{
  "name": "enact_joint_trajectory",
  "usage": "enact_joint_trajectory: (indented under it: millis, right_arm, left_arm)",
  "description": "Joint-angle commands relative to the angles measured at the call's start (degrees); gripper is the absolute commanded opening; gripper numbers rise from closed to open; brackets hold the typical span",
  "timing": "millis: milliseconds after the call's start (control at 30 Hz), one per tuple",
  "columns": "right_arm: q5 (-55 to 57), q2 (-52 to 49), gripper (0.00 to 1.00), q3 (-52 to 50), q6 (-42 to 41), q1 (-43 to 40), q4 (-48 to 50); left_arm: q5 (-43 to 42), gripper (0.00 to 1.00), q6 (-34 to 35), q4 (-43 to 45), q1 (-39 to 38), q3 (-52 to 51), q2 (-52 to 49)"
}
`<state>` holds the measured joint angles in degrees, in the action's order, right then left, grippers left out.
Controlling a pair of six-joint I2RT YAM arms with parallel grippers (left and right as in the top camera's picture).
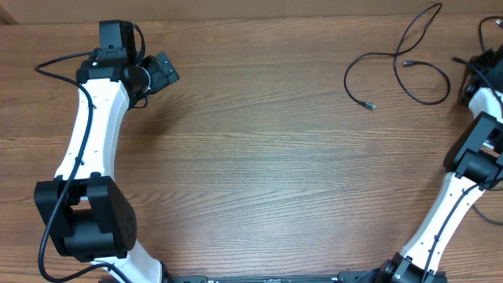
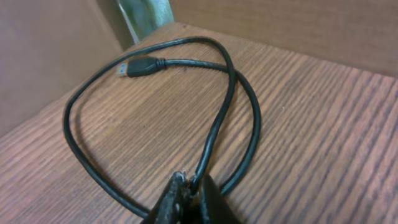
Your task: Untangle cables
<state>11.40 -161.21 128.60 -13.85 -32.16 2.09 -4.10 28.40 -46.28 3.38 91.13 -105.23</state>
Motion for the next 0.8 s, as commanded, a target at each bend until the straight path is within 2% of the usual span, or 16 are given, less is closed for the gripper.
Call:
enact_joint_trajectory:
  millis: [0,200,433,600,767]
  right_arm:
    - [0.1,-1.9,0.04,2.4,0.4,0.0,-11.4]
    - [0.1,-1.5,0.04,11.7,0.6,0.0,-31.6]
    - [0.1,1.2,0.04,18.6,0.6,0.0,-43.8]
    - [-2.2,4.4,0.04,20.8,0.6,0.0,-42.5]
    - [-8.7,3.8,0.04,20.5,0.6,0.2,-29.7]
  left_arm:
    - [-0.2,1.00,0.3,0.0,-0.2,1.3,1.9]
    - [-0.2,0.99,0.3,0.0,-0.3,1.3,1.9]
    - [-0.2,1.00,0.3,0.0,-0.4,1.3,1.9]
    - [-0.2,0.99,0.3,0.0,-0.4,1.3,1.8]
    - [-0.2,1.00,0.3,0.0,-0.4,1.3,1.9]
